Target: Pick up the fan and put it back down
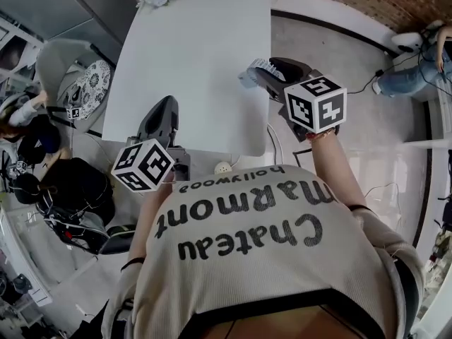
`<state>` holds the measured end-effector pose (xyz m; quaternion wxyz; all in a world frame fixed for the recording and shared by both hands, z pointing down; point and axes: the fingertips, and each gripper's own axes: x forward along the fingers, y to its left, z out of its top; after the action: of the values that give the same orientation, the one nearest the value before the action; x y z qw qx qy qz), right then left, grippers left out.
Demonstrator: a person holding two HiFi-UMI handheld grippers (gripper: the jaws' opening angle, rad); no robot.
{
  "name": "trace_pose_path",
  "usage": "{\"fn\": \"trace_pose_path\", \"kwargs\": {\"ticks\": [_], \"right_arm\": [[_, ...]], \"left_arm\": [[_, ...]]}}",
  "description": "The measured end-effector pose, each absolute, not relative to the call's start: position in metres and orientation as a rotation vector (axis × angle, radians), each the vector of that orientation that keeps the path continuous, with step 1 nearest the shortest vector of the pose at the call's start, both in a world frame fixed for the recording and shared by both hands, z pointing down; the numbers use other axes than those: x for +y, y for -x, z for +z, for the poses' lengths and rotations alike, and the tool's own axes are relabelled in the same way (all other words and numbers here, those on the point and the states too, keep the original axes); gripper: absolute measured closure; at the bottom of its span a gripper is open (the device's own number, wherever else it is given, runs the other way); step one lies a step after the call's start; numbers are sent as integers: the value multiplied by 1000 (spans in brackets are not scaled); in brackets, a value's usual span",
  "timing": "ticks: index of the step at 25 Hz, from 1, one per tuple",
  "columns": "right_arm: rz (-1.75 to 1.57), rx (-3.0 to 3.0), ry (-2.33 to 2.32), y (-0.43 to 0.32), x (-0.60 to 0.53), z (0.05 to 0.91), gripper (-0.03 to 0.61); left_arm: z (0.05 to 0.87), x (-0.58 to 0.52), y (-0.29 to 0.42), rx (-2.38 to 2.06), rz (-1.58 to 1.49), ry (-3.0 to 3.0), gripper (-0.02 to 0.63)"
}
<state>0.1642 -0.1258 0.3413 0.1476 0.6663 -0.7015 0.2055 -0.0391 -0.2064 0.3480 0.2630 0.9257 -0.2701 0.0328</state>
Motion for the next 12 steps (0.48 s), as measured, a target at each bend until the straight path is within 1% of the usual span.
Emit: {"fn": "trace_pose_path", "kwargs": {"ticks": [6,12], "right_arm": [[585,-1999,-1930,-163,-158,348,401],[596,-1975,-1909,-178,-169,352,402]], "left_arm": [[363,-237,36,-703,109,-2483,612],[369,-245,19,-690,110,-2465,612]]}}
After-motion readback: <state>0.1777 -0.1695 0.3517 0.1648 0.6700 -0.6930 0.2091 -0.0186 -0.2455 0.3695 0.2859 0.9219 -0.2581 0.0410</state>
